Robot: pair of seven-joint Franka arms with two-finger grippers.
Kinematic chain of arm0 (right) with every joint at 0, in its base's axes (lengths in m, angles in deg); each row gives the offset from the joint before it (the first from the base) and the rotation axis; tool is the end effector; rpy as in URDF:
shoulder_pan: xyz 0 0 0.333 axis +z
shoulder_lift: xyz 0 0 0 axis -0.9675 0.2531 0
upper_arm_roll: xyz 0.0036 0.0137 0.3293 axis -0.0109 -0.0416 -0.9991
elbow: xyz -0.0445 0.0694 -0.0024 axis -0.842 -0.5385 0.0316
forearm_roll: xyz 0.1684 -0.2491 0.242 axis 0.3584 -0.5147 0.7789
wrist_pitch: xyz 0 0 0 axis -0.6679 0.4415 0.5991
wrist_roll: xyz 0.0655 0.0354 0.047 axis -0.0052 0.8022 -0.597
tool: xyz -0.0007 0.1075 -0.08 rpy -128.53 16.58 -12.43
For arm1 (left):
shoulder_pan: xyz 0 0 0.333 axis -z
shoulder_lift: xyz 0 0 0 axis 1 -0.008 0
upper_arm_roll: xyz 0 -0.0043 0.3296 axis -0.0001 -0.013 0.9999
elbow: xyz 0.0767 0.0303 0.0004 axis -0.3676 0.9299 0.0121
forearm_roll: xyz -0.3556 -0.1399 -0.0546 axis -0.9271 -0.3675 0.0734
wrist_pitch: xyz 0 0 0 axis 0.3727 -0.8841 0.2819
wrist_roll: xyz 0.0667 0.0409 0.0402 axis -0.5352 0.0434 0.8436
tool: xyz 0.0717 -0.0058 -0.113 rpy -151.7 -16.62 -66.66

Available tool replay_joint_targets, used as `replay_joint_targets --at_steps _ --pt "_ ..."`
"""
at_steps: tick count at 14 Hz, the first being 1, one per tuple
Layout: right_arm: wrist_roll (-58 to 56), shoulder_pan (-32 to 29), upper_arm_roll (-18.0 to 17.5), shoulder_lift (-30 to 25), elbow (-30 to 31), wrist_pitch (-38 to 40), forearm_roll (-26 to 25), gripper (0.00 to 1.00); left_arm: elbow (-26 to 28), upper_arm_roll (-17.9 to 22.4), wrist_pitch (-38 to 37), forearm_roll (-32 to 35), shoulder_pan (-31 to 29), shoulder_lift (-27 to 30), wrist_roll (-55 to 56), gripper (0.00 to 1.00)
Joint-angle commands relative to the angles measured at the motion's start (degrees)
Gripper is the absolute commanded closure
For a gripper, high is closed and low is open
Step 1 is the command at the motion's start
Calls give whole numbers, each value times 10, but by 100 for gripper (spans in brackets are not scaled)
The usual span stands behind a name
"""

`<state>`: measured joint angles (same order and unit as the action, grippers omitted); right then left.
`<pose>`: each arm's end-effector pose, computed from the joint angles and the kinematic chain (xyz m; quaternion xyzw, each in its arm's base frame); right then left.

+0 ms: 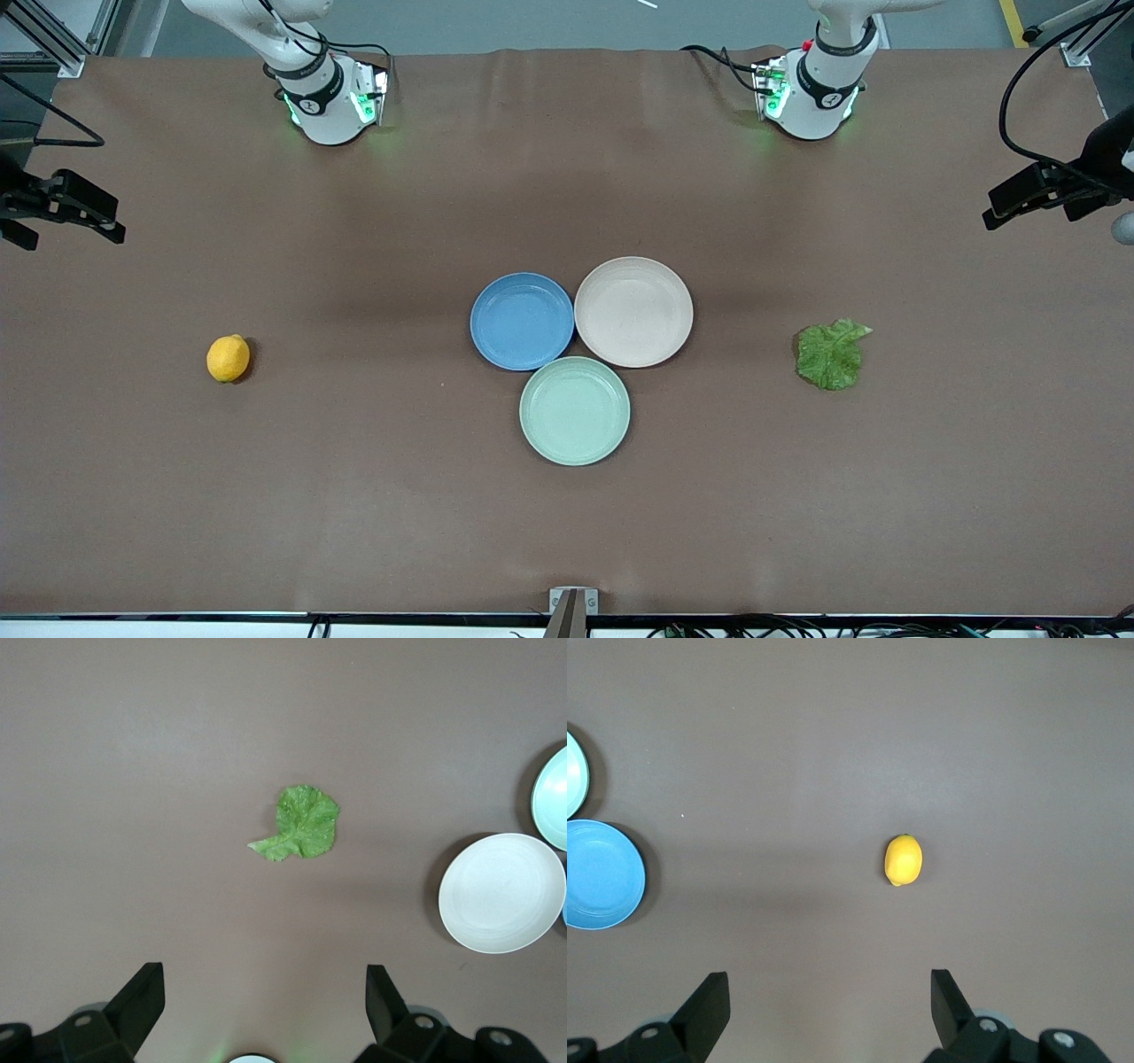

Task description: Pick lemon and lettuce from plates

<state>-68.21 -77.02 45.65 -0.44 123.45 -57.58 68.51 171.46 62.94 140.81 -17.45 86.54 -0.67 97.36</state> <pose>0.5528 -0.0041 0.6421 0.9987 0.0483 0.0079 0.0121 0.5345 -0.0199 0.6349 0.9985 0.0508 -0.0197 0.0012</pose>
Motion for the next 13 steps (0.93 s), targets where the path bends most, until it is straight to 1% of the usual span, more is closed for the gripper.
replay_joint_targets --at_steps 1,6,8,13 --pt "6 3 1 6 -12 2 1 0 33 4 -1 -12 2 32 -11 0" --pt "6 4 1 7 -12 1 1 0 42 -1 2 -12 1 40 -12 0" --pt "6 4 1 8 -12 2 1 0 37 -8 4 -12 -9 38 -12 0" --pt "6 3 1 8 -12 1 1 0 33 -8 11 -12 -7 37 -11 0"
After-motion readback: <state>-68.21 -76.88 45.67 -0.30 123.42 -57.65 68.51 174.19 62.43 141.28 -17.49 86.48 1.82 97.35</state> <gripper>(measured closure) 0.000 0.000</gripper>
